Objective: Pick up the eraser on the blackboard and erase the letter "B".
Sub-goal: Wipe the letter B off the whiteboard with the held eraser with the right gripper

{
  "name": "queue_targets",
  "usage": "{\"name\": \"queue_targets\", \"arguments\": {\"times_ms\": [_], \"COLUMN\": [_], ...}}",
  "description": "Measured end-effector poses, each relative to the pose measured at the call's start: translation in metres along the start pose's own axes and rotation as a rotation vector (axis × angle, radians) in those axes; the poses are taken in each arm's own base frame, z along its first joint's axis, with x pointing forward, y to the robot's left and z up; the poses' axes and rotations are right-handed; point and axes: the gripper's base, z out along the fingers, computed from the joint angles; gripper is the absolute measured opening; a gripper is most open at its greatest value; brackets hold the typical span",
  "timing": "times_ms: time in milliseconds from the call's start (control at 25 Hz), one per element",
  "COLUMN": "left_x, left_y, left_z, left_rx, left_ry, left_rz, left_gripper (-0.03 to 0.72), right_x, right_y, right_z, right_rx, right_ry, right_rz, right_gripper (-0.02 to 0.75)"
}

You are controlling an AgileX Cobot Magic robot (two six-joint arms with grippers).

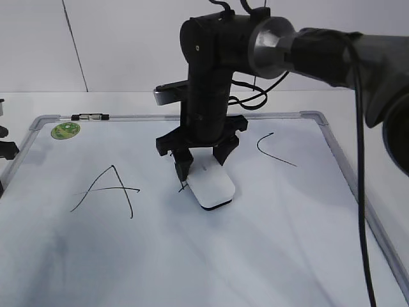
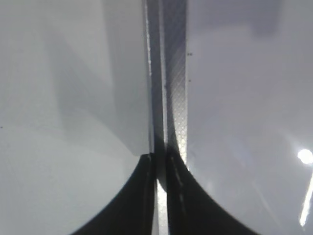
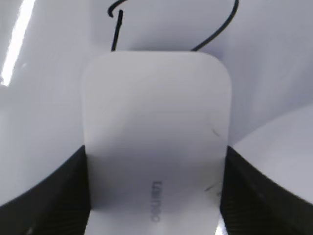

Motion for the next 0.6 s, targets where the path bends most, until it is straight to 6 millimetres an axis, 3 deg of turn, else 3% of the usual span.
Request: {"name": "queue_targets", "arguments": {"times_ms": [600], "left_x": [0.000], "left_y": [0.000], "left_z": [0.001], "left_rx": [0.001], "left_ry": [0.001], "left_rz": [-0.001], "left_gripper": [0.025], "right_x": [-0.012], "right_y": [0.010], "right_z": [0.008], "right_rx": [0.018], "right_ry": [0.006], "right_rz": [-0.028], "right_gripper": [0.547]}}
